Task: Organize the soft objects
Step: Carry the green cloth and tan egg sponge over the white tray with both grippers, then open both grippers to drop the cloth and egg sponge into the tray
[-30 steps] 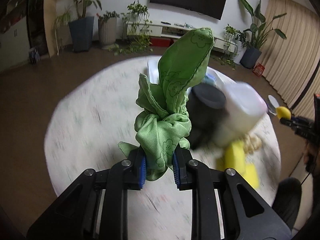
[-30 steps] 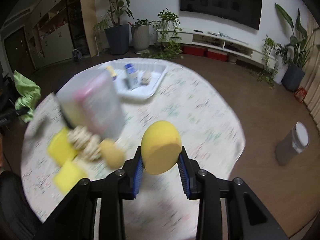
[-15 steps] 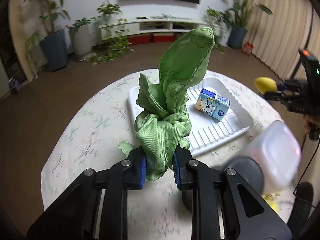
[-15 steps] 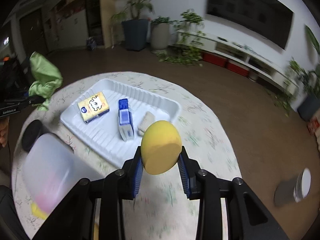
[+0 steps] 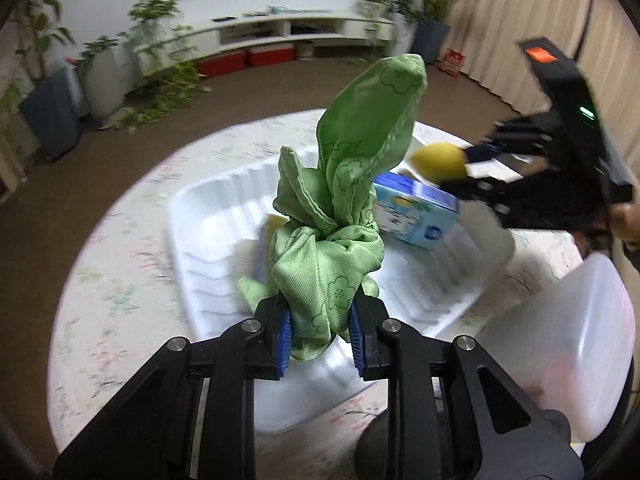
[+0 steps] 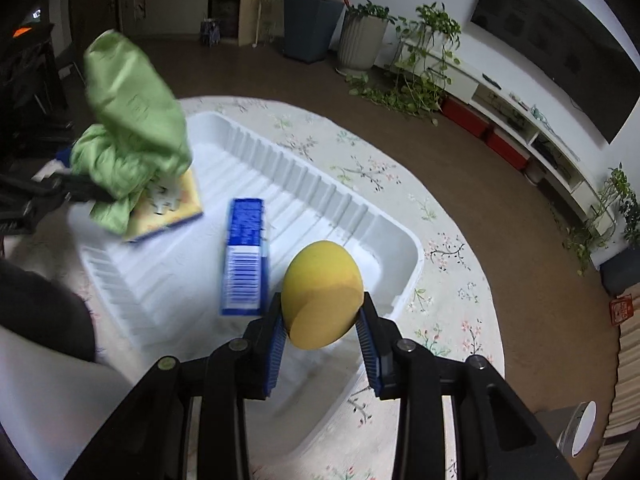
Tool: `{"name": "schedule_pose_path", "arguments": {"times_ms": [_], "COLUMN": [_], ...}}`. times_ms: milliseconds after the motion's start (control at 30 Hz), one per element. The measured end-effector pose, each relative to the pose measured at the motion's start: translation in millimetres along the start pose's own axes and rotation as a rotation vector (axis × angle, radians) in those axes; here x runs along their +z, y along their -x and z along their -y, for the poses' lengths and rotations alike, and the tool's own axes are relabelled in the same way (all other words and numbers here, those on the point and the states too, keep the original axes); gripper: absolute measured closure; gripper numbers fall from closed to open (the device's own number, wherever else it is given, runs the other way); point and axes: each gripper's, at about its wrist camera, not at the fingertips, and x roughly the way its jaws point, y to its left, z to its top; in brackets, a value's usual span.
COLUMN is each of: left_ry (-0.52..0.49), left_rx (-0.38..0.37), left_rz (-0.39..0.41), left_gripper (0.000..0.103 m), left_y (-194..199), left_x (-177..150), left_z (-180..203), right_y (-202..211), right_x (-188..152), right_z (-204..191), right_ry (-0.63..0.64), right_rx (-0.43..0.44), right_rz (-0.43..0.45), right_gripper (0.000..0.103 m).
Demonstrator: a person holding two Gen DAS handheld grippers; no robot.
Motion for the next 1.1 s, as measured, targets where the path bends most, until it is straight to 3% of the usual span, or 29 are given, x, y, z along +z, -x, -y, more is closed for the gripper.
{"name": "schedule_pose_path", "arguments": {"times_ms": [233, 433, 500, 567, 600, 700, 867, 1100], "left_ry": [-0.063, -0.050, -0.047, -0.027, -0.021, -0.007, 0.021, 0.059], "left_rx": [0.000, 0.010, 0.023, 0.020, 0.022, 0.034, 0.041, 0.038], "left_rz": [-0.036, -0.046, -0.047, -0.039, -0.033, -0.015, 0.015, 0.065], "left_gripper": [0.080, 0.074, 0.064, 0.038, 0.035, 0.028, 0.024, 0.015], "left_y": [-14, -18, -18, -18, -17, -12, -3, 26], "left_x": [8, 8, 8, 9, 8, 8, 6, -7], "left_z": [16, 17, 16, 15, 14, 10, 4, -2], "right_y": [-14, -14, -15, -14, -14, -13, -4, 18], "right_x": [0, 0, 0, -1, -1, -1, -1, -5], "right_z": [4, 3, 2, 0, -1, -3, -2, 5], "right_ry": [-0.005, 0.008, 0.009, 0.013, 0.016, 0.020, 0.020, 0.004], "right_rx": [0.001, 0.007, 0.010, 0.010, 0.006, -0.004, -0.011, -0.006], "right_rz": [-0.009, 0.000, 0.000, 0.005, 0.006, 0.008, 0.037, 0.091], "right_gripper": [0.065, 0.064, 0.064, 0.062, 0.057, 0.047, 0.044, 0.029]}}
